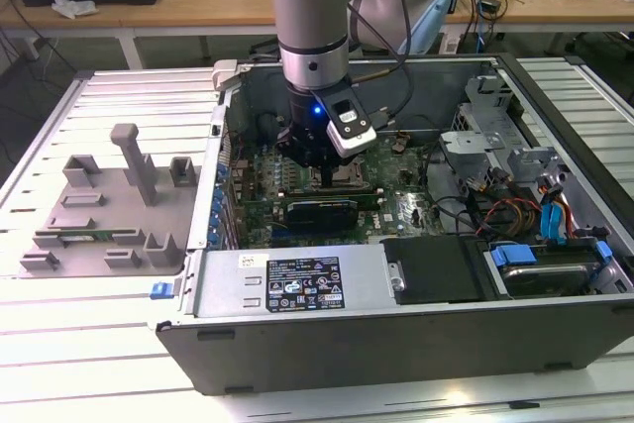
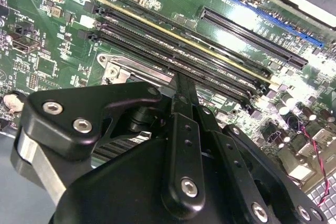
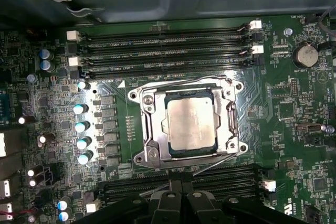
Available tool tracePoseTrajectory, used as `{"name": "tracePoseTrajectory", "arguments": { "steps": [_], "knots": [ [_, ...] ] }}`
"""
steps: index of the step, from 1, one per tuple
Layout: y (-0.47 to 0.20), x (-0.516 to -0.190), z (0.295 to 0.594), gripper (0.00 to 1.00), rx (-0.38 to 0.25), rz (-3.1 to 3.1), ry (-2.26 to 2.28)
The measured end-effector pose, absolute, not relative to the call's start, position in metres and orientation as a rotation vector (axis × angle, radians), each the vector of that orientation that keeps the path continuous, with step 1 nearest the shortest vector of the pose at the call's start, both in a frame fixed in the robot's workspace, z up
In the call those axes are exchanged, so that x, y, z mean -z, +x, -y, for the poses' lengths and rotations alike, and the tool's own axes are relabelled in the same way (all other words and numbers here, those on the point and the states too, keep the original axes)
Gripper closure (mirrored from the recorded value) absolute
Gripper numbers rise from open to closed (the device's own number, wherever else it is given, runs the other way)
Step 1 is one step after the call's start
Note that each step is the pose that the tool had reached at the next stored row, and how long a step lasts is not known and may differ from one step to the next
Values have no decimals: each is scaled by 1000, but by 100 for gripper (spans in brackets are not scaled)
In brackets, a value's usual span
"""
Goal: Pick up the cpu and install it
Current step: 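Install the second cpu locking lever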
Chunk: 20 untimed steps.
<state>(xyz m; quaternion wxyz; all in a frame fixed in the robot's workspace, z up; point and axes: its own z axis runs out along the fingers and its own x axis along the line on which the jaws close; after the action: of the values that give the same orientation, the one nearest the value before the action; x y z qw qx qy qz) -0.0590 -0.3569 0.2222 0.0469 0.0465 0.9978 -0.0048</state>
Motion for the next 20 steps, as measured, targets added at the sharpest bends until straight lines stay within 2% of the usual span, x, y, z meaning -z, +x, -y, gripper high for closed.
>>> {"name": "tracePoseTrajectory", "arguments": {
  "steps": [20],
  "knots": [
    [-64,-221,363,89,-12,-3048,38]
  ]
}}
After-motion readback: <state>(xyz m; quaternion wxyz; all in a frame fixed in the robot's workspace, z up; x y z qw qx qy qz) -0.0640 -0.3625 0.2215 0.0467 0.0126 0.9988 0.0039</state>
